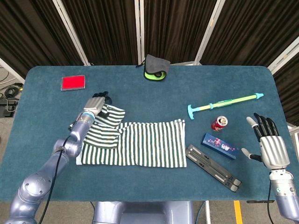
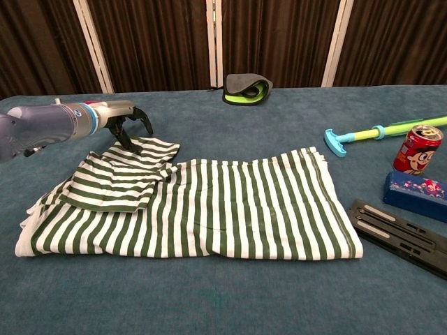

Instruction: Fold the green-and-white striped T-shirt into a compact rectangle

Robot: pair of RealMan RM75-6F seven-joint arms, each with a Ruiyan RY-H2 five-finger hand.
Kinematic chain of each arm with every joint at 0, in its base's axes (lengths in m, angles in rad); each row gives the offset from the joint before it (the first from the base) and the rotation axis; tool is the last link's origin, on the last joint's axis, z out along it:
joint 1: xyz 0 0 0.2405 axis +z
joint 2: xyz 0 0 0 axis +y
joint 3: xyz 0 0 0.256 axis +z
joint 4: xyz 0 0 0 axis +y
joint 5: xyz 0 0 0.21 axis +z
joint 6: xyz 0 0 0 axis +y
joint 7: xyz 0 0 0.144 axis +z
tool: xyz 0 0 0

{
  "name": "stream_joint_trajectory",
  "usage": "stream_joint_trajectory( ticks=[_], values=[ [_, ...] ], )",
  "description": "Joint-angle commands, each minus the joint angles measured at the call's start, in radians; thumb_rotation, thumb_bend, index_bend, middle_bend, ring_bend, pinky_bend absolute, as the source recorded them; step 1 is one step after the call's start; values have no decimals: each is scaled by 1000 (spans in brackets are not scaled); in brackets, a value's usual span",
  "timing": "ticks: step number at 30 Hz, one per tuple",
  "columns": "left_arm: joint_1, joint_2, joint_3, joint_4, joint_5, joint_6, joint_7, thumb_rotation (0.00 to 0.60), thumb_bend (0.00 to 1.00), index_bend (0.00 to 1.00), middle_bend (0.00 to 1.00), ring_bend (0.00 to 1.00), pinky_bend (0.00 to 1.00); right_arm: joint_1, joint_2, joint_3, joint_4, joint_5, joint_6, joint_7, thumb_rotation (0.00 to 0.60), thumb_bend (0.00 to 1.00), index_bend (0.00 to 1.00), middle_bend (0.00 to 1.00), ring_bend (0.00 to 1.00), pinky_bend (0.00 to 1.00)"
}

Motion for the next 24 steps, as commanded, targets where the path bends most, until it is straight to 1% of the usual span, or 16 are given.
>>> stream_joint_trajectory(
  ticks=[1, 7, 9, 12, 24],
  values=[
    [2, -2, 0, 5, 3, -5, -5, 600, 393, 310, 0, 0, 0, 0, 1, -1, -1, -1, 0, 1, 600, 0, 152, 0, 0, 0],
    [4, -7, -2, 13, 9, -7, -13, 600, 393, 324, 0, 0, 0, 0, 2, 0, -1, -3, 2, 5, 600, 0, 157, 0, 0, 0],
    [5, -9, -2, 14, 10, -8, -14, 600, 394, 356, 0, 0, 0, -1, 1, 0, 0, -4, 4, 5, 600, 0, 158, 0, 0, 0],
    [7, -12, -2, 15, 13, -2, -17, 600, 394, 440, 0, 0, 0, -1, 2, 0, -2, -5, 6, 5, 600, 0, 159, 0, 0, 0],
    [22, -6, 1, -4, 31, 28, -32, 600, 399, 538, 0, 0, 0, -2, 4, 0, -6, -10, 11, 7, 600, 0, 166, 0, 0, 0]
  ],
)
